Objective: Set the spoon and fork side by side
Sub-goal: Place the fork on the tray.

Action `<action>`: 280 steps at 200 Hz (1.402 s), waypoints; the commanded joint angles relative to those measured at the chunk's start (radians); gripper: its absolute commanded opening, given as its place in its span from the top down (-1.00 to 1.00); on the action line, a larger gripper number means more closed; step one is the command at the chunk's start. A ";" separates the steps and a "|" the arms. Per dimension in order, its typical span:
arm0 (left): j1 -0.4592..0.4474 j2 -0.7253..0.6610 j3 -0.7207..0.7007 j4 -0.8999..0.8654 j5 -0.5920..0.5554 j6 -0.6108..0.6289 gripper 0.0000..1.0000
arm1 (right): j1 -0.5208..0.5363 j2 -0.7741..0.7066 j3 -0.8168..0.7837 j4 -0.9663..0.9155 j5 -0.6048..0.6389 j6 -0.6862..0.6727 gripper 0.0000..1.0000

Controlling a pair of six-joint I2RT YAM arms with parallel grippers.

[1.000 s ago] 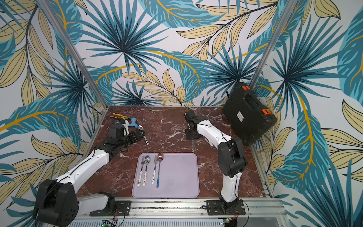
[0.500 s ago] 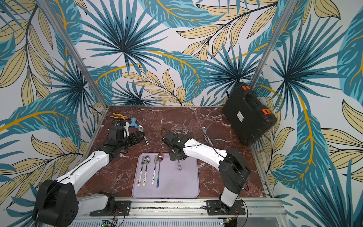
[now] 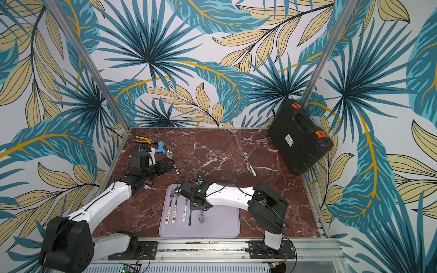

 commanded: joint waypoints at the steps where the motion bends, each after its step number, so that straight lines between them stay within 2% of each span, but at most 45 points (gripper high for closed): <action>1: 0.010 -0.032 -0.026 0.011 0.000 0.004 -1.00 | 0.013 0.032 -0.036 0.056 -0.021 0.074 0.98; 82: 0.011 -0.032 -0.027 0.013 0.001 0.005 -1.00 | 0.013 0.050 -0.047 0.051 -0.005 0.104 0.96; 115: 0.011 -0.034 -0.027 0.012 0.001 0.004 -1.00 | 0.014 0.053 -0.042 0.038 -0.004 0.105 0.87; 135: 0.013 -0.035 -0.028 0.011 0.002 0.004 -1.00 | 0.013 0.050 -0.040 0.030 -0.002 0.103 0.69; 180: 0.013 -0.035 -0.030 0.013 -0.001 0.004 -1.00 | 0.006 0.002 -0.029 -0.026 0.035 0.072 0.06; 200: 0.012 -0.035 -0.030 0.013 -0.002 0.005 -1.00 | -0.010 -0.039 -0.017 -0.070 0.062 0.033 -0.12; 237: 0.013 -0.033 -0.030 0.013 -0.003 0.007 -1.00 | -0.109 -0.153 -0.025 -0.130 0.114 -0.080 -0.24; 280: 0.012 -0.033 -0.027 0.013 -0.003 0.008 -1.00 | -0.316 -0.225 -0.044 -0.139 0.113 -0.271 -0.32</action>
